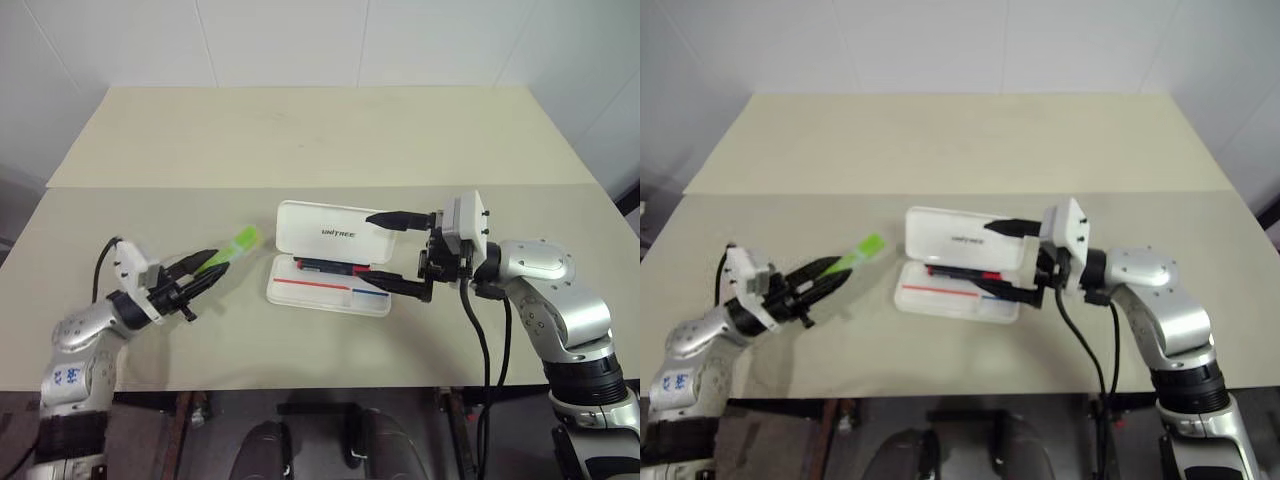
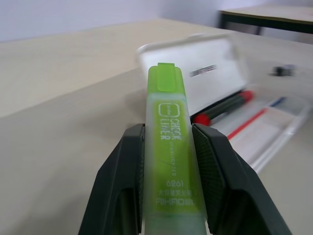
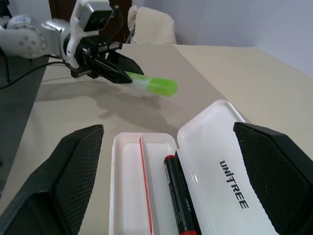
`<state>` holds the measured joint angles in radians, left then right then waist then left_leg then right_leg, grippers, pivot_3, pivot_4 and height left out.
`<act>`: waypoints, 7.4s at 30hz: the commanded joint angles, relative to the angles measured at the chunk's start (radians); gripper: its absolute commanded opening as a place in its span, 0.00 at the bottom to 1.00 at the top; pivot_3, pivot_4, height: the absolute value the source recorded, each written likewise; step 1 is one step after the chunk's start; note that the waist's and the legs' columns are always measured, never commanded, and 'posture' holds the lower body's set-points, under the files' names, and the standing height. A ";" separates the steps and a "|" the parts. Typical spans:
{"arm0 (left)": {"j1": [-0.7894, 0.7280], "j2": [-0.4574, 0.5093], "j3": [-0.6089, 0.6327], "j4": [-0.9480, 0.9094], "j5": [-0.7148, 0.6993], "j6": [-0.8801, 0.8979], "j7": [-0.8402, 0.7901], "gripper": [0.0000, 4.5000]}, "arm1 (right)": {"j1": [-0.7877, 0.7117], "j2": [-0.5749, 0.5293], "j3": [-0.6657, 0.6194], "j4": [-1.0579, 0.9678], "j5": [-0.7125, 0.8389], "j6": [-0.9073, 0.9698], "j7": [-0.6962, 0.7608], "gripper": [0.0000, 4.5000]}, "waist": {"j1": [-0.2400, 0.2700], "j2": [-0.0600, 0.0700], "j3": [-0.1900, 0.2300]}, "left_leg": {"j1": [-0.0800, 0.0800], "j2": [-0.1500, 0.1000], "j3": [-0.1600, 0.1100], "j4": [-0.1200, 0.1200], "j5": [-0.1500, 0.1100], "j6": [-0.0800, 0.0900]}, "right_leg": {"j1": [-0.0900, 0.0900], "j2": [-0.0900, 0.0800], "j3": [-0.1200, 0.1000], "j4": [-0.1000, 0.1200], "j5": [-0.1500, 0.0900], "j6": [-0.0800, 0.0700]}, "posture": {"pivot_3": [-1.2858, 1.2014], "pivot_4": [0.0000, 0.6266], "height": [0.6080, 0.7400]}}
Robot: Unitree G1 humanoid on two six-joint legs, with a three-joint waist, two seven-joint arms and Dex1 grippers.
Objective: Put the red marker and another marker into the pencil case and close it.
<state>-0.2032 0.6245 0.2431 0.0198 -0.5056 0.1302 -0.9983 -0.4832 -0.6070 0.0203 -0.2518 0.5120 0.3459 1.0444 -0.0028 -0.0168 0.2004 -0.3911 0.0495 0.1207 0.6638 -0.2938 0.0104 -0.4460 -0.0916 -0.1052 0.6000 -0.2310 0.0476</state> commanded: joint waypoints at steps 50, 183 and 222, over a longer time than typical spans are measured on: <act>-0.647 -0.216 -0.370 0.774 0.267 -0.369 -0.548 1.00 | 0.371 -0.112 -0.274 -0.376 0.074 0.066 -0.246 1.00 | 0.026 -0.001 0.000 | -0.003 -0.002 0.000 0.005 -0.002 0.002 | 0.001 0.012 0.001 -0.002 0.001 0.002 | 0.52 0.24 1.00; -0.374 0.042 -0.211 0.172 0.027 0.059 -0.489 1.00 | 0.019 0.053 0.157 0.236 -0.181 0.036 0.097 0.09 | -0.024 -0.001 0.001 | 0.000 0.002 0.002 0.017 -0.002 0.002 | 0.000 0.010 0.007 0.012 0.000 0.001 | 0.52 0.24 1.00; -0.304 0.053 -0.092 0.141 -0.044 0.116 -0.368 0.87 | 0.136 -0.067 -0.120 -0.082 0.014 0.115 0.032 1.00 | -0.021 -0.001 0.001 | -0.001 0.002 0.001 0.014 -0.003 0.001 | 0.000 0.010 0.005 0.008 0.000 0.001 | 0.52 0.24 1.00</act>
<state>-0.5078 0.6506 0.1083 0.1943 -0.5143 0.2492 -1.3654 -0.3554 -0.6559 -0.0375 -0.2890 0.4983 0.4664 1.0908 -0.0239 -0.0174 0.2011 -0.3919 0.0517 0.1218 0.6778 -0.2968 0.0117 -0.4456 -0.0818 -0.1002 0.6082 -0.2309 0.0490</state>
